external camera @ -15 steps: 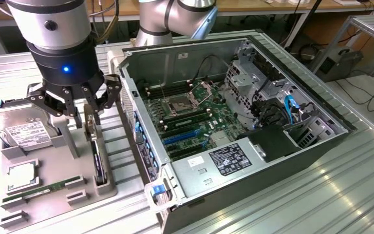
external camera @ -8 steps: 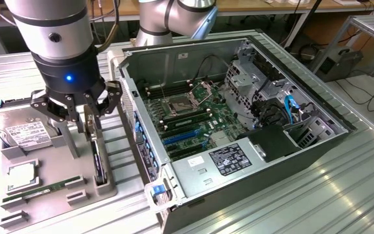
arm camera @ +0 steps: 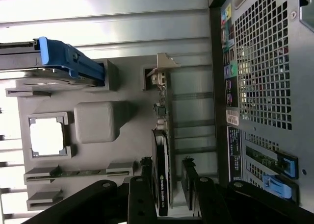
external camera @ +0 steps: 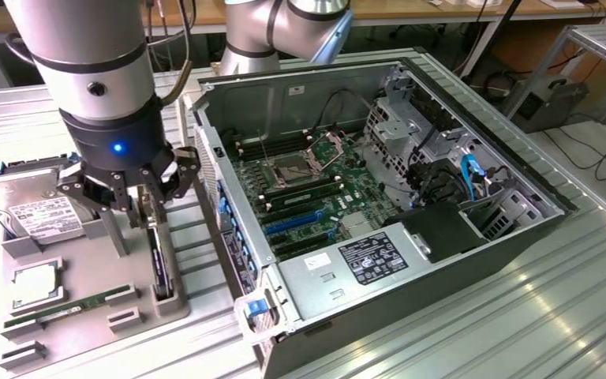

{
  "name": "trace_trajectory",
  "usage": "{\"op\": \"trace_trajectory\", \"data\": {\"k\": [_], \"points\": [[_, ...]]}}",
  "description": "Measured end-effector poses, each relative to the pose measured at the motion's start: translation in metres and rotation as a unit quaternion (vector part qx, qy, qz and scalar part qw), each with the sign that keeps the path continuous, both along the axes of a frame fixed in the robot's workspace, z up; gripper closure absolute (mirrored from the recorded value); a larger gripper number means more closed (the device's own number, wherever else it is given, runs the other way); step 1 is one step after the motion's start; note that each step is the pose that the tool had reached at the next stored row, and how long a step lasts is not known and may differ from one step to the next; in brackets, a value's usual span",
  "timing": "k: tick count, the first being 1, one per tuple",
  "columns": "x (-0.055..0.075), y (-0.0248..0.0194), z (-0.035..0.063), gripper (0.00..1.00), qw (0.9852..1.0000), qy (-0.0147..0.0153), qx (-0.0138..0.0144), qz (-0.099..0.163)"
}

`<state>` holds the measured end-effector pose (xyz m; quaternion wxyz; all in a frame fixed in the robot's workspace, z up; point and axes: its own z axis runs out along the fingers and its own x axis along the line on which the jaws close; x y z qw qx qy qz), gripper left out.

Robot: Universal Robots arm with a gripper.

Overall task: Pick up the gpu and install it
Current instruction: 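Pick up the gpu and move the gpu toward the slot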

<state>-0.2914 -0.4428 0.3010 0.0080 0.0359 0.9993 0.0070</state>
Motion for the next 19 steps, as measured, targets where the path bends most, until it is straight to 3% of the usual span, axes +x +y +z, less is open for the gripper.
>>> {"op": "trace_trajectory", "data": {"k": [4, 19], "points": [[0.000, -0.0029, -0.0119, 0.62, 1.0000, 0.0000, 0.0000, 0.000], [-0.001, -0.0014, -0.0470, 0.62, 1.0000, 0.0000, 0.0000, 0.000]]}}
